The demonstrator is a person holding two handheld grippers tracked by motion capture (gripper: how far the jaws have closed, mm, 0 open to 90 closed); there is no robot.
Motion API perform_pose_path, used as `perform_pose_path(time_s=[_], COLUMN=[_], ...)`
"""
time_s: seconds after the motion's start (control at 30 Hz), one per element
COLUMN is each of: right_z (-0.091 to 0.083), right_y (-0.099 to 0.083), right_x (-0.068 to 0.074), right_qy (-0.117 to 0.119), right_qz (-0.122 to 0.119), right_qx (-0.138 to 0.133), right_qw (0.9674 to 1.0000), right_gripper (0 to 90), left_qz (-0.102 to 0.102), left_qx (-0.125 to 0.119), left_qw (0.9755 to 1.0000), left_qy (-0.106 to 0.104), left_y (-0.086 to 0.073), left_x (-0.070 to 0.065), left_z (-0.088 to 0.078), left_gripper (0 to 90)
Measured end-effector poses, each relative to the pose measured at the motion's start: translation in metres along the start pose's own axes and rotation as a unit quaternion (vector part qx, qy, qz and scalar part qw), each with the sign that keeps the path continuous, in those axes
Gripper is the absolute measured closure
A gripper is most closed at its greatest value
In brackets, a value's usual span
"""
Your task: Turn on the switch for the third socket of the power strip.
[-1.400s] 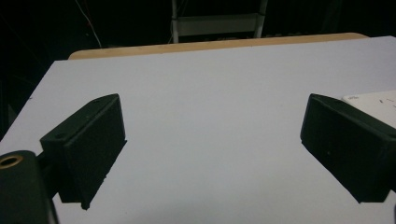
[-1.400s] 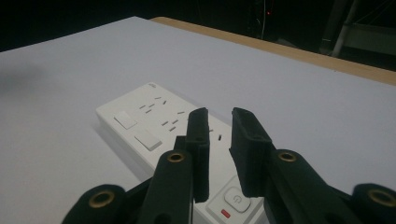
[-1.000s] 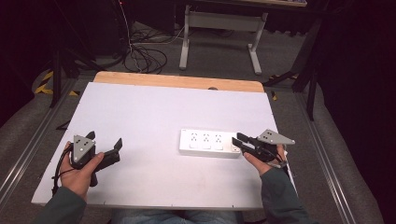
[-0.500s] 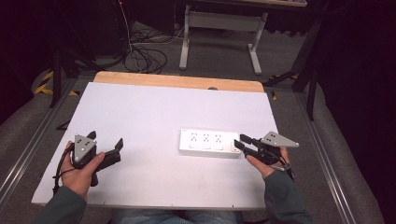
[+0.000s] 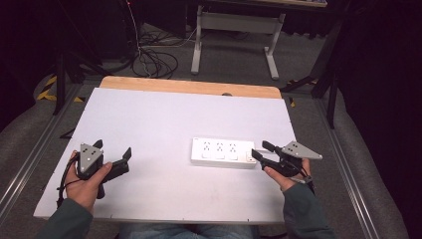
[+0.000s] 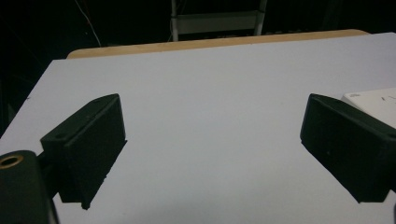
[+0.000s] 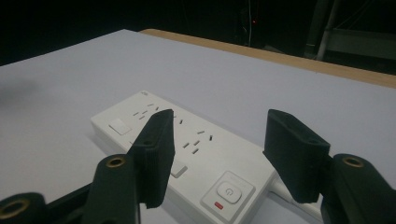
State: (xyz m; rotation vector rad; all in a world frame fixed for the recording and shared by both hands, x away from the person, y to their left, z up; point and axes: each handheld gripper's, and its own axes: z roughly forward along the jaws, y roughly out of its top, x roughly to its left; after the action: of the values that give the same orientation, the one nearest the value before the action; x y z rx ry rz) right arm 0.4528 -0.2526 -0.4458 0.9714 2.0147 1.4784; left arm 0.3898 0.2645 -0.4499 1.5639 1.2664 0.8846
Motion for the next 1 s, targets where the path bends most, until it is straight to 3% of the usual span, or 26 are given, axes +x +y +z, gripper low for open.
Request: perform_pose_path(time_s=[0.33,0.57,1.0], right_z=[-0.0003,-0.0004,-0.0001], right_y=[-0.0006,-0.0013,-0.0028], right_x=[-0.0013,-0.0014,-0.0027], right_qy=[-0.012,-0.025,-0.039], right_qz=[0.008,0.027,0.027], right_qx=[-0.007,-0.012,-0.014], right_qw=[0.9999,0.9992,0.9988], right_gripper=[38.0,32.1,27.3], left_qz=[0.0,-0.002,-0.003], left_qx=[0.001,0.001,0.0], left_qw=[1.0,1.0,1.0], left_qy=[0.0,0.003,0.003], left_y=[-0.0002,-0.0004,-0.0002], left_x=[0.0004,0.0007,0.0005], left_z=[0.0003,0.0001,-0.0004], left_gripper=[7.3,7.3,7.3])
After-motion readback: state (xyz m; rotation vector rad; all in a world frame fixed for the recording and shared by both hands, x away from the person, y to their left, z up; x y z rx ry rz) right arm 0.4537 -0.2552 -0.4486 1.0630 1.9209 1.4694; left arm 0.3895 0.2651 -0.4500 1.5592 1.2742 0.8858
